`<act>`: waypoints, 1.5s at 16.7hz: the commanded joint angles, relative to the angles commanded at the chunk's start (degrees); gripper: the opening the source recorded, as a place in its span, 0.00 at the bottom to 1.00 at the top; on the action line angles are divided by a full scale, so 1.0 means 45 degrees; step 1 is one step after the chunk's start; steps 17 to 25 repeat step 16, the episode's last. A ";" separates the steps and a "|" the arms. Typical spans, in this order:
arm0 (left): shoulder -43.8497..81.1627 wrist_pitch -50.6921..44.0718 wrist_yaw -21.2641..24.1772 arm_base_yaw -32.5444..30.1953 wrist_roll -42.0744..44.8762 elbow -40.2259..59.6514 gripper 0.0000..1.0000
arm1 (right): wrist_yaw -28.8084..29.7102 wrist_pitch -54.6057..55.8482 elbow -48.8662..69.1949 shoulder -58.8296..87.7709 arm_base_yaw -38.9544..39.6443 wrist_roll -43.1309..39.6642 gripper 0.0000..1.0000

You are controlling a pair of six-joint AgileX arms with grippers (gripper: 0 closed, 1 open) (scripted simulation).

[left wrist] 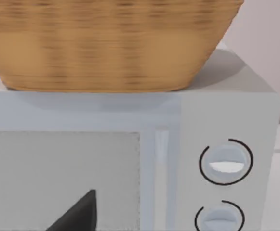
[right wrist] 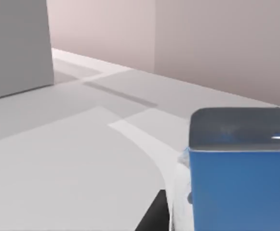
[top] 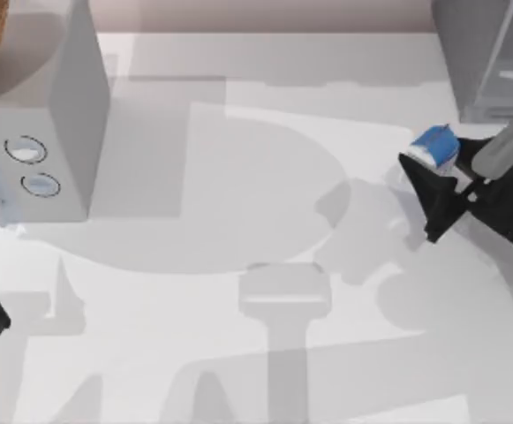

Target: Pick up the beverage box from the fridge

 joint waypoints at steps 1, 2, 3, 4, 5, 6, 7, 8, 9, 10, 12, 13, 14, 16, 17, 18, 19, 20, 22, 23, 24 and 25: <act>0.0000 0.0000 0.0000 0.0000 0.0000 0.0000 1.00 | 0.0000 0.0000 0.0000 0.0000 0.0000 0.0000 0.30; 0.0000 0.0000 0.0000 0.0000 0.0000 0.0000 1.00 | 0.0000 0.0000 0.0000 0.0000 0.0000 0.0000 0.38; 0.0000 0.0000 0.0000 0.0000 0.0000 0.0000 1.00 | 0.0000 0.0000 0.0000 0.0000 0.0000 0.0000 0.45; 0.0000 0.0000 0.0000 0.0000 0.0000 0.0000 1.00 | 0.0000 0.0000 0.0000 0.0000 0.0000 0.0000 0.53; 0.0000 0.0000 0.0000 0.0000 0.0000 0.0000 1.00 | 0.0000 0.0000 0.0000 0.0000 0.0000 0.0000 0.60; 0.0000 0.0000 0.0000 0.0000 0.0000 0.0000 1.00 | 0.0000 0.0000 0.0000 0.0000 0.0000 0.0000 0.68; 0.0000 0.0000 0.0000 0.0000 0.0000 0.0000 1.00 | 0.0000 0.0000 0.0000 0.0000 0.0000 0.0000 0.75; 0.0000 0.0000 0.0000 0.0000 0.0000 0.0000 1.00 | 0.0000 0.0000 0.0000 0.0000 0.0000 0.0000 0.83; 0.0000 0.0000 0.0000 0.0000 0.0000 0.0000 1.00 | 0.0000 0.0000 0.0000 0.0000 0.0000 0.0000 0.90; 0.0000 0.0000 0.0000 0.0000 0.0000 0.0000 1.00 | 0.0000 0.0000 0.0000 0.0000 0.0000 0.0000 0.98; 0.0000 0.0000 0.0000 0.0000 0.0000 0.0000 1.00 | 0.0000 0.0000 0.0000 0.0000 0.0000 0.0000 1.00; 0.0000 0.0000 0.0000 0.0000 0.0000 0.0000 1.00 | 0.0000 0.0000 0.0000 0.0000 0.0000 0.0000 1.00; 0.0000 0.0000 0.0000 0.0000 0.0000 0.0000 1.00 | 0.0000 0.0000 0.0000 0.0000 0.0000 0.0000 1.00; 0.0000 0.0000 0.0000 0.0000 0.0000 0.0000 1.00 | 0.0000 0.0000 0.0000 0.0000 0.0000 0.0000 1.00; 0.0000 0.0000 0.0000 0.0000 0.0000 0.0000 1.00 | 0.0000 0.0000 0.0000 0.0000 0.0000 0.0000 1.00; 0.0000 0.0000 0.0000 0.0000 0.0000 0.0000 1.00 | 0.0000 0.0000 0.0000 0.0000 0.0000 0.0000 1.00; 0.0000 0.0000 0.0000 0.0000 0.0000 0.0000 1.00 | 0.0000 0.0000 0.0000 0.0000 0.0000 0.0000 1.00; 0.0000 0.0000 0.0000 0.0000 0.0000 0.0000 1.00 | 0.0000 0.0000 0.0000 0.0000 0.0000 0.0000 1.00; 0.0000 0.0000 0.0000 0.0000 0.0000 0.0000 1.00 | 0.0000 0.0000 0.0000 0.0000 0.0000 0.0000 1.00; 0.0000 0.0000 0.0000 0.0000 0.0000 0.0000 1.00 | 0.0000 0.0000 0.0000 0.0000 0.0000 0.0000 1.00; 0.0000 0.0000 0.0000 0.0000 0.0000 0.0000 1.00 | 0.0000 0.0000 0.0000 0.0000 0.0000 0.0000 1.00; 0.0000 0.0000 0.0000 0.0000 0.0000 0.0000 1.00 | 0.0000 0.0000 0.0000 0.0000 0.0000 0.0000 1.00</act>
